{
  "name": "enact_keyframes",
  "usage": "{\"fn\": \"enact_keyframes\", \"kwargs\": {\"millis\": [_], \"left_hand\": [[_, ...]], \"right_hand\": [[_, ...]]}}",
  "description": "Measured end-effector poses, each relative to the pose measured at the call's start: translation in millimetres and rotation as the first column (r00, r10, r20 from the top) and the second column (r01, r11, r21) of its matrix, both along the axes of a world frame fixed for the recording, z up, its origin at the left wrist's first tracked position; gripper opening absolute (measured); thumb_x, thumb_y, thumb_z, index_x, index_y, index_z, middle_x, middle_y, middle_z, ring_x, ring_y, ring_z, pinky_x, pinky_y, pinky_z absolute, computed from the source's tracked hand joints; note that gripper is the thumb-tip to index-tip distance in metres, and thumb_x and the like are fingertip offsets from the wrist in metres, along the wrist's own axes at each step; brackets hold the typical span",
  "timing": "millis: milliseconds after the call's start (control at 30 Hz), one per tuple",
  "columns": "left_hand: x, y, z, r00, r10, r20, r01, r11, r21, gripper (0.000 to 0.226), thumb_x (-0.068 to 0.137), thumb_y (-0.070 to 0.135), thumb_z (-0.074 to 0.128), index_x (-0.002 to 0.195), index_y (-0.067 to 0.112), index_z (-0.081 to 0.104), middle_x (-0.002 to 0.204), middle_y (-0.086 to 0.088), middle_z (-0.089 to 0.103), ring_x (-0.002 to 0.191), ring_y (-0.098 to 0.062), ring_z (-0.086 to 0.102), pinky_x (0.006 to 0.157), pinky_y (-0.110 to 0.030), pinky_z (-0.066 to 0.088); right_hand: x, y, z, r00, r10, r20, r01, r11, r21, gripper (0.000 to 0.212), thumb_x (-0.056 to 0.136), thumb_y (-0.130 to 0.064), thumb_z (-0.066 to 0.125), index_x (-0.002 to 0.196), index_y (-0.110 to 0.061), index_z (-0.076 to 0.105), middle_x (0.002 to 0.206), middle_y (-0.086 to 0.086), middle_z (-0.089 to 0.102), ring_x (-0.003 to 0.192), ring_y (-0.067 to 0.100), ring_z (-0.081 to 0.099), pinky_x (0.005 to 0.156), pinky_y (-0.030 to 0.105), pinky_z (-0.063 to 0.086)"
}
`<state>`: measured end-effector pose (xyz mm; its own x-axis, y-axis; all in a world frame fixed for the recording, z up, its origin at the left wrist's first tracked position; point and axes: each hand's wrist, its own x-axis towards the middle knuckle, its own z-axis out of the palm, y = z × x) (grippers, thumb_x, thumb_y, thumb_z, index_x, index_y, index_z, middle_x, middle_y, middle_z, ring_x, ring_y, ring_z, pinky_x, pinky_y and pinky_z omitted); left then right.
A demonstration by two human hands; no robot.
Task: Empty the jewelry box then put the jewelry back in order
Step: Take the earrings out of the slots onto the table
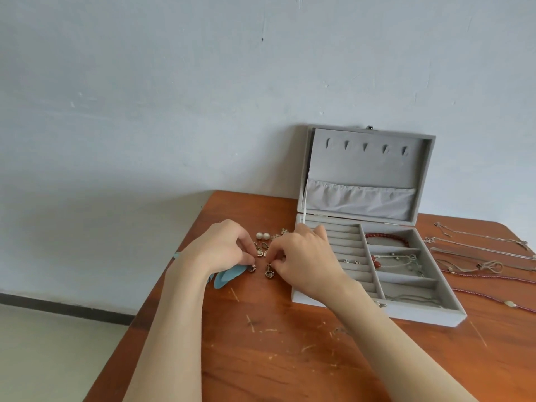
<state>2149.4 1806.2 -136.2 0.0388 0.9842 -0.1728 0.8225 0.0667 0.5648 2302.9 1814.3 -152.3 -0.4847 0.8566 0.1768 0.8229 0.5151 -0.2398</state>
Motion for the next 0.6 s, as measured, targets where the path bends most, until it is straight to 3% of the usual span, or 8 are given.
{"fn": "enact_keyframes", "kwargs": {"millis": [200,367,467,600], "left_hand": [[1.7,-0.4,-0.1,1.0,0.007,0.014,-0.009,0.996,0.084,0.003,0.082,0.024,0.068,0.081,0.026,0.068,0.083,0.008,0.064,0.08,-0.007,0.059,0.065,-0.019,0.044],[28.0,-2.1,6.5,0.997,-0.029,0.066,0.002,0.93,0.367,0.007,0.087,0.025,0.061,0.09,0.026,0.067,0.087,0.013,0.061,0.079,0.002,0.052,0.064,-0.009,0.036],[58.7,-1.7,2.5,0.988,-0.151,-0.008,0.137,0.87,0.474,0.015,0.09,0.023,0.057,0.1,0.023,0.067,0.087,0.013,0.054,0.087,-0.004,0.046,0.073,-0.015,0.036],[83.6,4.0,-15.2,0.958,-0.206,-0.201,0.28,0.822,0.496,0.028,0.093,0.027,0.051,0.119,0.024,0.061,0.101,0.009,0.052,0.096,-0.008,0.036,0.09,-0.028,0.035]], "right_hand": [[15.4,-0.4,5.0,0.987,-0.017,-0.161,0.016,1.0,-0.01,0.019,0.09,-0.025,0.052,0.103,-0.029,0.065,0.097,-0.012,0.066,0.1,0.012,0.048,0.093,0.033,0.027],[60.3,4.1,16.4,0.937,-0.133,-0.324,0.135,0.991,-0.019,0.012,0.089,-0.026,0.056,0.093,-0.029,0.067,0.077,-0.023,0.056,0.081,0.005,0.049,0.093,0.041,0.041],[87.6,5.1,14.1,0.917,-0.239,-0.321,0.246,0.969,-0.02,0.013,0.088,-0.023,0.058,0.09,-0.025,0.07,0.076,-0.018,0.057,0.083,0.01,0.051,0.092,0.045,0.043],[97.2,5.0,2.3,0.94,-0.288,-0.183,0.288,0.957,-0.027,0.019,0.09,-0.027,0.053,0.098,-0.029,0.07,0.091,-0.01,0.057,0.103,0.018,0.049,0.087,0.033,0.03]]}}
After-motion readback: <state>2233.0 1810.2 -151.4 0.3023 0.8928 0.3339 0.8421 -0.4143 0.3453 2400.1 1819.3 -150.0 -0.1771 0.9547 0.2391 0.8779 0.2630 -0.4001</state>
